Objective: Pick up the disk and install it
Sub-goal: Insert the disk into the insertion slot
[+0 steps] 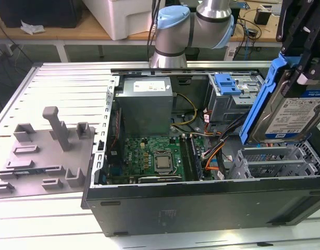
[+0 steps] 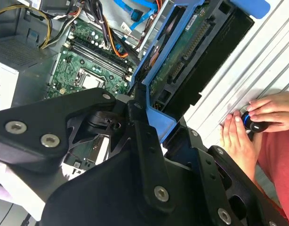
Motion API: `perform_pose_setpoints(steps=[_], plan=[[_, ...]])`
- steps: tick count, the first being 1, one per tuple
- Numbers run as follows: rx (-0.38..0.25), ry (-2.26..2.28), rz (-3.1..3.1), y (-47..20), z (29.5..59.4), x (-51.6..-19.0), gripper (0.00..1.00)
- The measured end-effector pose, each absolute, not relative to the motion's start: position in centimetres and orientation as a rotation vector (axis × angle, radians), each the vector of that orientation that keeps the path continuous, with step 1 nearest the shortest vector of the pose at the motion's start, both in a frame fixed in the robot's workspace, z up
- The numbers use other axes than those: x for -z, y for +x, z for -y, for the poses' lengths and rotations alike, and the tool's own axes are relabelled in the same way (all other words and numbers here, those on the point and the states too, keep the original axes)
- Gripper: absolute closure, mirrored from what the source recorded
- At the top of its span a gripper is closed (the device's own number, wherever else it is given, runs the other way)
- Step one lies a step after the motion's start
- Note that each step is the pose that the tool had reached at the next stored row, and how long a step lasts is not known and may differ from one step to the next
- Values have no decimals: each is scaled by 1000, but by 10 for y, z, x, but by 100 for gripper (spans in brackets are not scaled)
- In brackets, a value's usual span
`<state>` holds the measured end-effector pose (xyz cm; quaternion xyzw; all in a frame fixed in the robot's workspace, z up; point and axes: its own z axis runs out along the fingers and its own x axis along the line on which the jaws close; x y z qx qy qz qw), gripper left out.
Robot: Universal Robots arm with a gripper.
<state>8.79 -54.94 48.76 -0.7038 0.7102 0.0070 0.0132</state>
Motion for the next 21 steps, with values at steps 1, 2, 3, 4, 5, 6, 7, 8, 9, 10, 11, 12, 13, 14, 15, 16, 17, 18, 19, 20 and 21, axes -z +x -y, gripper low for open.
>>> perform_pose_setpoints(steps=[1,2,3,4,5,6,7,8,9,10,11,12,13,14,15,16,17,18,19,20,21], plan=[[-22,-2193,-2213,89,549,-487,63],[-22,-2193,-2213,91,549,-487,63],[-22,-2193,-2213,92,549,-486,63],[-22,-2193,-2213,93,549,-485,63],[-22,-2193,-2213,93,549,-484,63],[-22,-2193,-2213,94,549,-484,63],[-22,-2193,-2213,94,549,-483,63],[-22,-2193,-2213,94,549,-482,63],[-22,-2193,-2213,95,549,-482,63],[-22,-2193,-2213,96,549,-482,63],[-22,-2193,-2213,97,549,-481,63],[-22,-2193,-2213,98,549,-480,63],[-22,-2193,-2213,99,549,-479,63],[-22,-2193,-2213,100,549,-479,63],[-22,-2193,-2213,100,549,-478,63],[-22,-2193,-2213,100,549,-477,63],[-22,-2193,-2213,101,549,-476,63],[-22,-2192,-2213,101,549,-475,63],[-22,-2192,-2213,101,549,-474,63],[-22,-2193,-2213,101,549,-473,63],[-22,-2193,-2213,101,549,-472,63]])
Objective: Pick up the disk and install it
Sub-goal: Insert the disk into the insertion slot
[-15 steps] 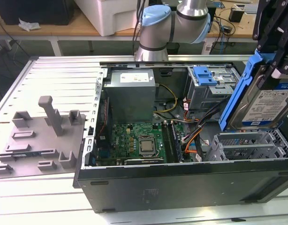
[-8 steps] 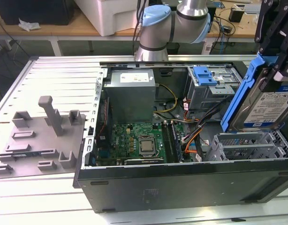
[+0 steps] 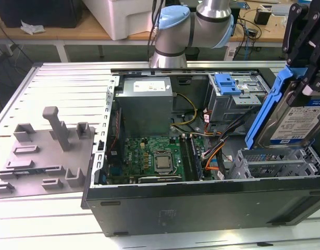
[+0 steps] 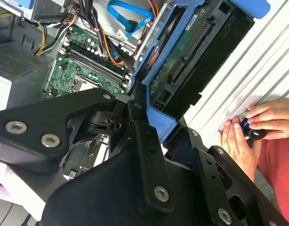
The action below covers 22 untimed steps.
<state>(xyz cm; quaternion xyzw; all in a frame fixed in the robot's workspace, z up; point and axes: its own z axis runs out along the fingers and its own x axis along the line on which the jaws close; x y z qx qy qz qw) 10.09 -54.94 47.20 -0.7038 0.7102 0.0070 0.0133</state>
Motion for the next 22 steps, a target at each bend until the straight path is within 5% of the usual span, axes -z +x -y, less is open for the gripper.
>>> perform_pose_setpoints(steps=[22], plan=[[-22,-2193,-2213,102,549,-456,63]])
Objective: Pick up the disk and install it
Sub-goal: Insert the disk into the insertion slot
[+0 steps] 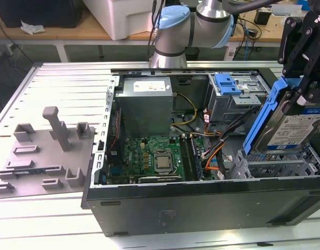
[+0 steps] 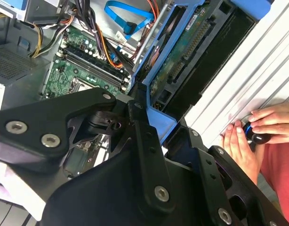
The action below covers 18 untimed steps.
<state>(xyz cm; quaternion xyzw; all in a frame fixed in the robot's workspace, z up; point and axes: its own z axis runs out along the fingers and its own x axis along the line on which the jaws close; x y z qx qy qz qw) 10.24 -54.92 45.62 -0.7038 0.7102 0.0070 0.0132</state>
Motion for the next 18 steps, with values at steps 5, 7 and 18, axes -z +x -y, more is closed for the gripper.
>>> perform_pose_setpoints(steps=[5,7,18], plan=[[-22,-2193,-2213,103,549,-454,63],[-22,-2193,-2213,103,549,-453,63],[-22,-2193,-2213,104,549,-448,63]])
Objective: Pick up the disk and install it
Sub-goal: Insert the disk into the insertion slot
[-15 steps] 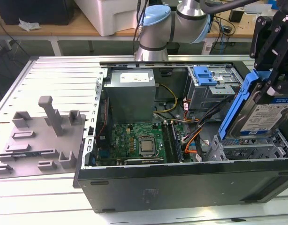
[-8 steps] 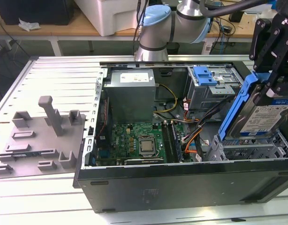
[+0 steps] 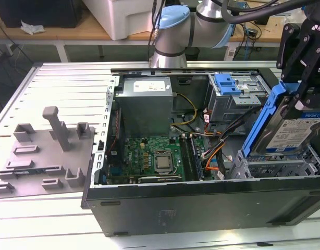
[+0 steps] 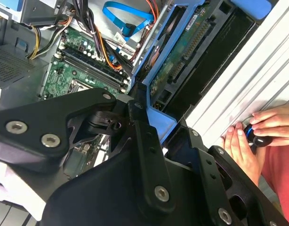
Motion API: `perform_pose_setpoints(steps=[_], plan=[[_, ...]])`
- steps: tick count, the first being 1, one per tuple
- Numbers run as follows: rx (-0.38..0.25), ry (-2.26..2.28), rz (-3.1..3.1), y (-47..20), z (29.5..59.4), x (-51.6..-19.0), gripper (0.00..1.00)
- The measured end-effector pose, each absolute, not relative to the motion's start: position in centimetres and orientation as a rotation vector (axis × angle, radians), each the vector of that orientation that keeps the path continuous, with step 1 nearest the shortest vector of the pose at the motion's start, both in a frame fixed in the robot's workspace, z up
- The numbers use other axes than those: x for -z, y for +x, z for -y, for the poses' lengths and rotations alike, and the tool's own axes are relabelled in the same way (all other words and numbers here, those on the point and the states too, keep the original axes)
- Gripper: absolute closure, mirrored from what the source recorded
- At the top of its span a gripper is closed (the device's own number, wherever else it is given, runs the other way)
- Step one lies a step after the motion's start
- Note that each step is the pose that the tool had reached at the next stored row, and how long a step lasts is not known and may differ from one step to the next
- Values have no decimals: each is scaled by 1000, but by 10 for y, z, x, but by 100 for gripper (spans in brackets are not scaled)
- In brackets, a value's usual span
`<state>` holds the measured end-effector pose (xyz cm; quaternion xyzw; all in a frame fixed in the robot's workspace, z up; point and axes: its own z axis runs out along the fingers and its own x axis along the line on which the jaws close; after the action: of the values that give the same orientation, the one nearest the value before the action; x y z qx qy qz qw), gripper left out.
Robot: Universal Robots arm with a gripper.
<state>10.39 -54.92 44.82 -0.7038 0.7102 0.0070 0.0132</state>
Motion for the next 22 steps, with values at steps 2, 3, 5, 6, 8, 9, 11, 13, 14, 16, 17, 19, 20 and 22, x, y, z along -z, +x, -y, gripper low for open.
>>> perform_pose_setpoints(steps=[2,3,5,6,8,9,11,13,14,16,17,19,20,22], plan=[[-22,-2193,-2213,104,549,-447,63],[-22,-2193,-2213,104,549,-447,63],[-22,-2193,-2213,104,549,-445,63],[-22,-2193,-2213,104,549,-445,63],[-22,-2193,-2213,104,549,-444,63],[-22,-2193,-2213,104,549,-443,63],[-22,-2193,-2213,104,549,-442,63],[-22,-2193,-2213,104,549,-441,63],[-22,-2193,-2213,105,549,-440,63],[-22,-2193,-2213,105,549,-439,63],[-22,-2193,-2213,105,549,-439,63],[-22,-2193,-2213,105,549,-438,63],[-22,-2193,-2213,105,549,-438,63],[-22,-2193,-2213,105,549,-438,63]])
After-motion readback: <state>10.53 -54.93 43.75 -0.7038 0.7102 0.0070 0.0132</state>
